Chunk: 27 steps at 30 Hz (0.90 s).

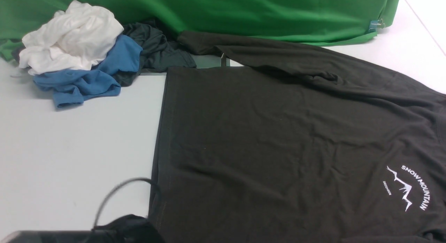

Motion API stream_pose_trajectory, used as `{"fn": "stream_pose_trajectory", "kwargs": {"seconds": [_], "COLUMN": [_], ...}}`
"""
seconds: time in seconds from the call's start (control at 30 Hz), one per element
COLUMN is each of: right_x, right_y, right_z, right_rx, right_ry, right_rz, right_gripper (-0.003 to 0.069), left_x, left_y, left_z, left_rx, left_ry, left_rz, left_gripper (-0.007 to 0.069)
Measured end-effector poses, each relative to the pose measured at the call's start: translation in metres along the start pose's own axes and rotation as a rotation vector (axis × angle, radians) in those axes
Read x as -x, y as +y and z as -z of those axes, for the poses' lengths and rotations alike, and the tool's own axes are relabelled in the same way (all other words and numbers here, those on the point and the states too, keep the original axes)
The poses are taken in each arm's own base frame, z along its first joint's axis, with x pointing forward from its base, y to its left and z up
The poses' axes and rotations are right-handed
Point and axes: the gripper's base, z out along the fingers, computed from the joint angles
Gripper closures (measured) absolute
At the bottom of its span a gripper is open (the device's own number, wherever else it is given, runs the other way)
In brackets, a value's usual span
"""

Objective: Fold a long-sleeved shirt on a white desktop.
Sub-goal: 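Grasp the left edge of the dark T-shirt lying flat on the table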

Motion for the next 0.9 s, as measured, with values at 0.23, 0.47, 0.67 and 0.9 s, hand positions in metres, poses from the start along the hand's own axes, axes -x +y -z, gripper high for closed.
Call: {"fn": "stream_pose_trajectory", "kwargs": {"seconds": [0.23,0.47,0.67,0.9], "right_x": [-0.001,-0.001,-0.001,0.000], "right_y": [-0.001,-0.001,-0.001,-0.001], "right_z": [0.000,0.000,0.000,0.000], "right_rx": [-0.009,-0.009,-0.009,-0.010], "right_ry": [0.008,0.007,0.007,0.002], "right_rz": [0.028,0.029,0.028,0.023], "right_gripper": [0.0560,0.0561,0.0561,0.0562], "left_x": [0.004,0.004,0.003,0.002], "left_y": [-0.002,-0.002,-0.004,-0.011], "left_z": [-0.001,0.006,0.016,0.028], "left_rx": [0.036,0.085,0.098,0.042], "left_ry": [0.002,-0.042,-0.079,-0.062], "left_rz": [-0.061,-0.071,-0.061,-0.014], "left_gripper": [0.0270,0.0487,0.0608,0.0602]}}
